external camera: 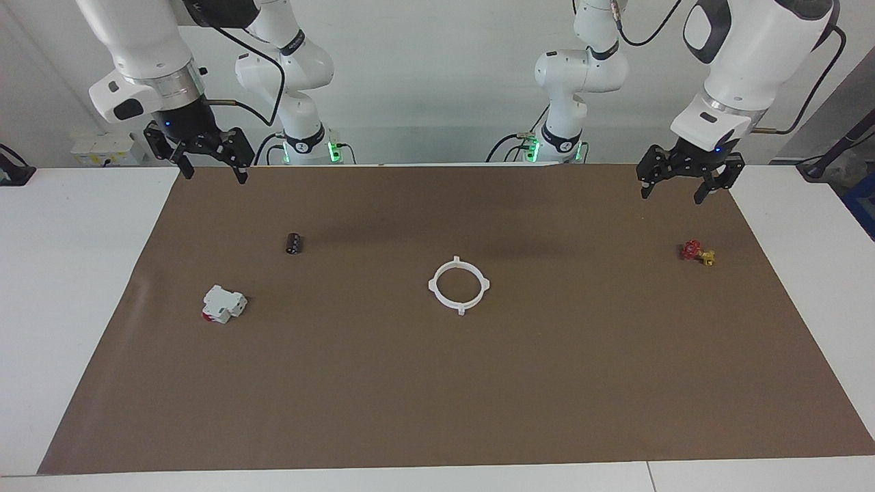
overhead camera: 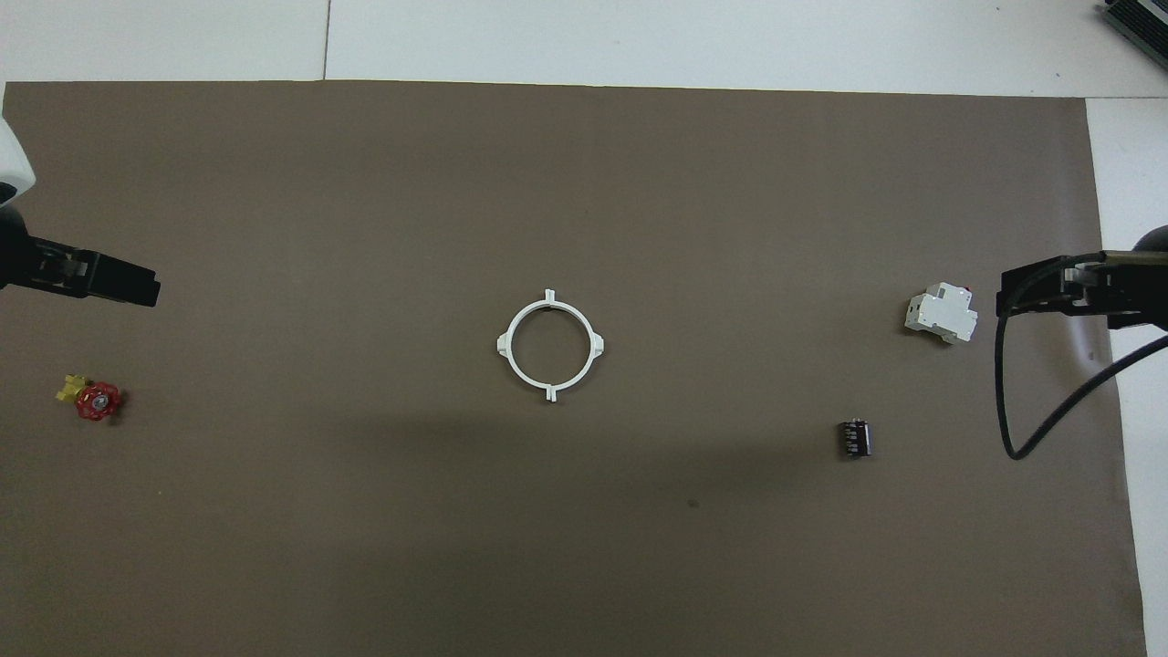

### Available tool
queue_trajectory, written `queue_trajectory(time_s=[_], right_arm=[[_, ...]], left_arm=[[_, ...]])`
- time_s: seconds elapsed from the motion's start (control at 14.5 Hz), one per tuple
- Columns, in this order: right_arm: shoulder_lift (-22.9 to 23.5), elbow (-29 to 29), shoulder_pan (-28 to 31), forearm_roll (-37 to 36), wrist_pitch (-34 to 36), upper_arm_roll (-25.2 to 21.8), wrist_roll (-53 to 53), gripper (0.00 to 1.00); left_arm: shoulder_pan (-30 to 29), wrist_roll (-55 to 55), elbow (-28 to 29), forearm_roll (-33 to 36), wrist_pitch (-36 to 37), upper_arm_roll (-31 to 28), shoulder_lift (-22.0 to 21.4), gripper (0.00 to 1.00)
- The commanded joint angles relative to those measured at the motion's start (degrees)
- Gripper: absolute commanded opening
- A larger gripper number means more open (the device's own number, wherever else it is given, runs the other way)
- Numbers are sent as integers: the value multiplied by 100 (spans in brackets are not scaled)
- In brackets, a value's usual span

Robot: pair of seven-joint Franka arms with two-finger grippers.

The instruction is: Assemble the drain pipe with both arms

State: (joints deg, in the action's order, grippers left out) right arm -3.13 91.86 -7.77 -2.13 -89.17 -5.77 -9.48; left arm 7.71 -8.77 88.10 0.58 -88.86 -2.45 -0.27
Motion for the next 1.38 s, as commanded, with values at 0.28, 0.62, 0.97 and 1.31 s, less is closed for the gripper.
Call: queue_trajectory(time_s=[0.28,0.62,0.97,1.31], right_arm=[[-127,139,74,134,-47,32,174,100],[-127,139,74,134,-39,32,174,100],[-127,139,74,134,-39,32,174,100],[-127,139,74,134,-39,32,174,100]], left_arm=[[-103,-28,-205,-76,229,69,44,100],[-94,-10,-214,-58,404,69,70,100],[-41,-2,-258,4,519,87,44,100],[-383,-10,-293,-5,641,331,18,100]])
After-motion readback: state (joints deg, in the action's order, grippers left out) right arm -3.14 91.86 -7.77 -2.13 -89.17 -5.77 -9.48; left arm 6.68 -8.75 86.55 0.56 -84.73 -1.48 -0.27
